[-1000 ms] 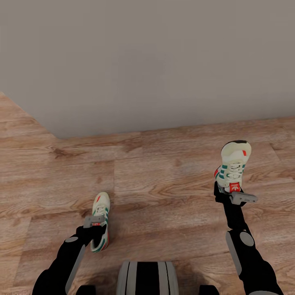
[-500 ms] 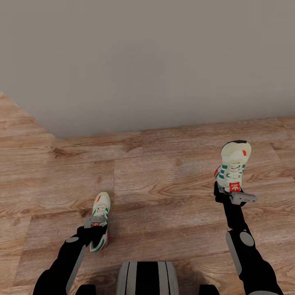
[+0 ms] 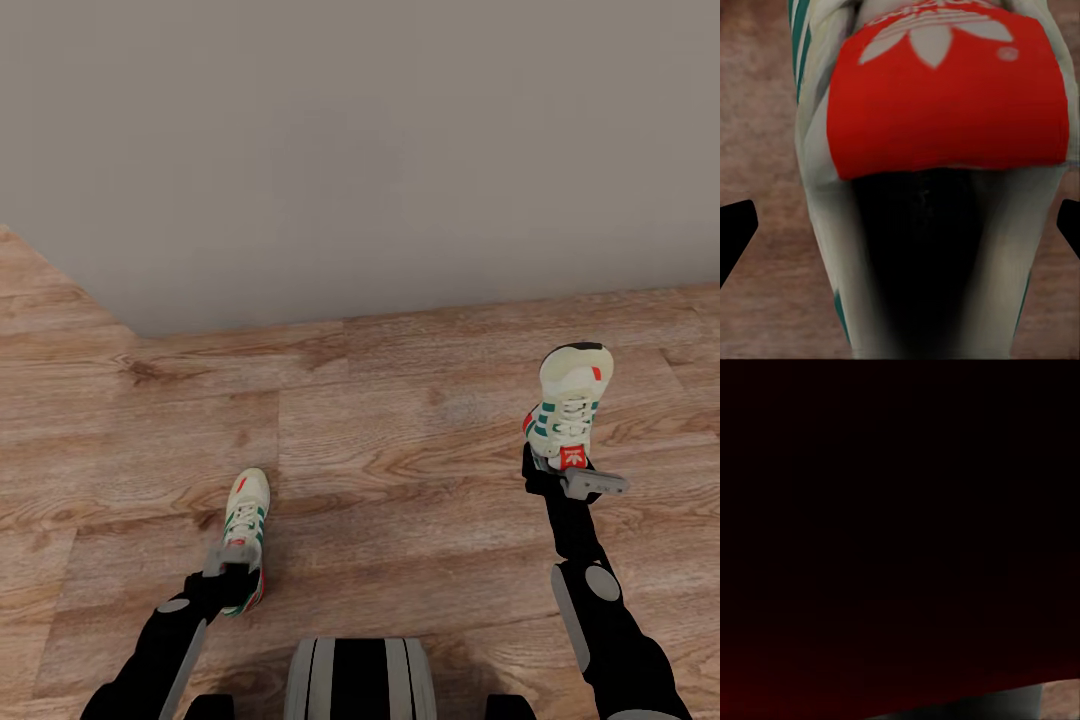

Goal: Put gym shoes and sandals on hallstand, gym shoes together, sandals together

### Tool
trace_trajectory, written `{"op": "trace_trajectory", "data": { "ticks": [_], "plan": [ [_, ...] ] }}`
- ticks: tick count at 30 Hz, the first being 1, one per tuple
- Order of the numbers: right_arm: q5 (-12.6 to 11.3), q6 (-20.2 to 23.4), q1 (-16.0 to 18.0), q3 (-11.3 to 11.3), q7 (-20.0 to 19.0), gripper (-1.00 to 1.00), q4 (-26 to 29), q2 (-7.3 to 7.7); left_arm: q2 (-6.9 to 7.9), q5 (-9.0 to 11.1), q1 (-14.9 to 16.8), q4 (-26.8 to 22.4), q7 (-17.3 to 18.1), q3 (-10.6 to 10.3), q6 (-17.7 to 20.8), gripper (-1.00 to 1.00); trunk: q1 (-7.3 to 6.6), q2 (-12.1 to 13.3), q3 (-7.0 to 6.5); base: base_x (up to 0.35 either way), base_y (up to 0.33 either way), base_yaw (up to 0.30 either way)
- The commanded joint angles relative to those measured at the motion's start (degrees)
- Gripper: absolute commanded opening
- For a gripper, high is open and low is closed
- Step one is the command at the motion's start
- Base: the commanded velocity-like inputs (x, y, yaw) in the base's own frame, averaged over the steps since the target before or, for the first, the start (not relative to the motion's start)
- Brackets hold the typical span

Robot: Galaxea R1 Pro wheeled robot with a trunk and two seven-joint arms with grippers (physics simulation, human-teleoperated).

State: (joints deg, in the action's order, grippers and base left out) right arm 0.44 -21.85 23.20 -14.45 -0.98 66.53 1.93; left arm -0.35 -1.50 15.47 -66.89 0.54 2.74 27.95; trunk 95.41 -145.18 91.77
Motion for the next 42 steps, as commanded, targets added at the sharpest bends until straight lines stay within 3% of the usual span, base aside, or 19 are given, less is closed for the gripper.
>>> {"op": "trace_trajectory", "data": {
  "ticks": [1,42],
  "plan": [
    [0.0,0.0,0.0,0.0,0.0,-1.0,0.0,0.0,0.0,0.0,-0.1,0.0,0.0,0.0,0.0,1.0,0.0,0.0,0.0,0.0,0.0,0.0],
    [0.0,0.0,0.0,0.0,0.0,-1.0,0.0,0.0,0.0,0.0,-0.5,0.0,0.0,-0.1,0.0,1.0,0.0,0.0,0.0,0.0,0.0,0.0]
  ]
}}
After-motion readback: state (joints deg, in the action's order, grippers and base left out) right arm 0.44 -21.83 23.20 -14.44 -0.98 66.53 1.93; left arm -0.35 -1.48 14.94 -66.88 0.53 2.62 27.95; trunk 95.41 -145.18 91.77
